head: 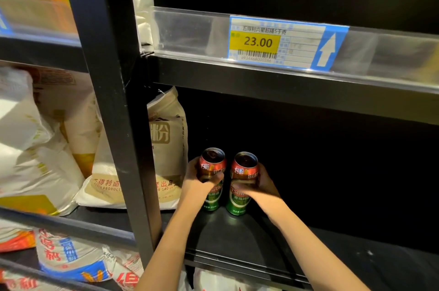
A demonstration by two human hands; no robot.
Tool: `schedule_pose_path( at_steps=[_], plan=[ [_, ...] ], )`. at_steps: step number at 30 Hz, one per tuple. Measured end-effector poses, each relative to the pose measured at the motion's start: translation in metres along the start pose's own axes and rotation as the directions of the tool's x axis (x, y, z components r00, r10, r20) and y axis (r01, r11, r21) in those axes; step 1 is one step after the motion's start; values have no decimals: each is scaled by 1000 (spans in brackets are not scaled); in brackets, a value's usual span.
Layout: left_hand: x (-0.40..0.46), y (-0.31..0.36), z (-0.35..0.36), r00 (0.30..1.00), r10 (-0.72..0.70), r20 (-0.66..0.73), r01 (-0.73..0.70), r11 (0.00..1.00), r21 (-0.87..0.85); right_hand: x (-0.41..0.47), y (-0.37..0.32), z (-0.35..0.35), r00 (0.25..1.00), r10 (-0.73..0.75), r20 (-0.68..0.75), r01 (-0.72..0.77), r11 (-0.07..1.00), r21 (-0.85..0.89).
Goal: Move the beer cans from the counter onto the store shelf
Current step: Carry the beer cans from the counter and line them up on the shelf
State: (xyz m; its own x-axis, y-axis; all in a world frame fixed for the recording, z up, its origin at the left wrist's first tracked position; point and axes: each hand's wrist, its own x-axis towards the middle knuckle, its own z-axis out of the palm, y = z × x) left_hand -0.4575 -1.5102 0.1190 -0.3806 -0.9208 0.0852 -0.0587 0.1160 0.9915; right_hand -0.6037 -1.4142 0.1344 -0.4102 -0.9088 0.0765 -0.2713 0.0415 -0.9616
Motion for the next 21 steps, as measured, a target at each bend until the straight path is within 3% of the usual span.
schedule_pose_path(
  at_steps=[2,6,10,21],
  plan=[
    [-3,-10,0,1000,-3,-7,3,1000,-26,-11,19,10,995,51,-85,-48,998,31],
    [-19,-40,2,999,-46,-29,47,999,12,-20,54,23,983,69,-169,-83,994,-77],
    [-20,-53,7,998,-15,-54,18,998,52,-20,66,39,960,27,-279,-50,996,-76],
    [-22,-66,9,999,12,-43,-11,1000,16,-21,70,54,928,-19,-373,-46,985,-164]
  ],
)
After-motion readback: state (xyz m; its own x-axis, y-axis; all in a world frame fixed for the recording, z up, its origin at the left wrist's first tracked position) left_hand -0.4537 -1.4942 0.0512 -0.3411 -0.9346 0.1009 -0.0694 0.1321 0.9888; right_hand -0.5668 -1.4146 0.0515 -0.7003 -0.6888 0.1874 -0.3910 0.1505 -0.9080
